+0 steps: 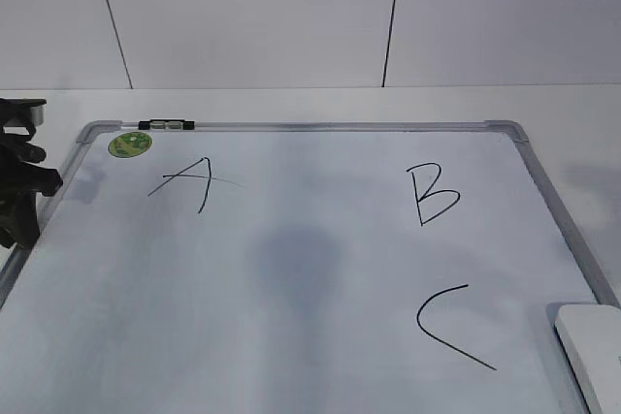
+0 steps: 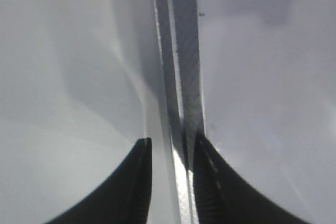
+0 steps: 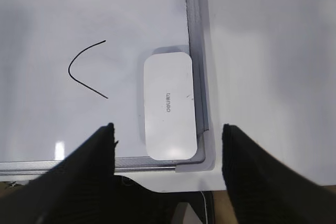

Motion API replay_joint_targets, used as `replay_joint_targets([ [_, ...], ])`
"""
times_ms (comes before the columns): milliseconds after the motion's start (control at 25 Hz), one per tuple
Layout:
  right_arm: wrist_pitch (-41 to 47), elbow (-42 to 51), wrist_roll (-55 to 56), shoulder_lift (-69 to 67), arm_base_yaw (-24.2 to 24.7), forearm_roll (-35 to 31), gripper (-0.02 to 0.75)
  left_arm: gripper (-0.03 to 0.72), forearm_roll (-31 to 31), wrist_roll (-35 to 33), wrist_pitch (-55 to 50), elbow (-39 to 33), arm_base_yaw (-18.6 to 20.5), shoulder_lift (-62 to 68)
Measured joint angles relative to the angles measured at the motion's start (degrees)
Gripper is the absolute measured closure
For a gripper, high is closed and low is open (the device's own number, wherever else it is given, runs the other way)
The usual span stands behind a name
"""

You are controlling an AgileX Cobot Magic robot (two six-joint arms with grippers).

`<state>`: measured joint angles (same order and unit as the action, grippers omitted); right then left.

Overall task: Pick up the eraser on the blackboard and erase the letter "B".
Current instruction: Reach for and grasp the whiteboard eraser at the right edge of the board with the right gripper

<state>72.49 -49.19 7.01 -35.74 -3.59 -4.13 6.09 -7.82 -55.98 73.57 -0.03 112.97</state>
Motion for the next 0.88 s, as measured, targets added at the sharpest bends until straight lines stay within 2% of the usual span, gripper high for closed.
replay_joint_targets([
  [120, 0.0, 0.8, 0.9, 0.0, 0.0, 0.0, 0.199, 0.585, 0.0, 0.0, 0.0, 0.0, 0.0, 0.0],
  [240, -0.1, 3.6, 1.9, 0.0, 0.0, 0.0, 0.139, 0.628, 0.1, 0.1, 0.0, 0.0, 0.0, 0.0],
  [480, -0.1, 7.2, 1.9, -1.0, 0.0, 0.3, 0.124, 0.634, 0.2, 0.3, 0.1, 0.0, 0.0, 0.0],
  [880, -0.5, 7.3, 1.6, -10.3, 0.0, -0.1, 0.123, 0.633, 0.2, 0.4, 0.3, 0.0, 0.0, 0.0],
])
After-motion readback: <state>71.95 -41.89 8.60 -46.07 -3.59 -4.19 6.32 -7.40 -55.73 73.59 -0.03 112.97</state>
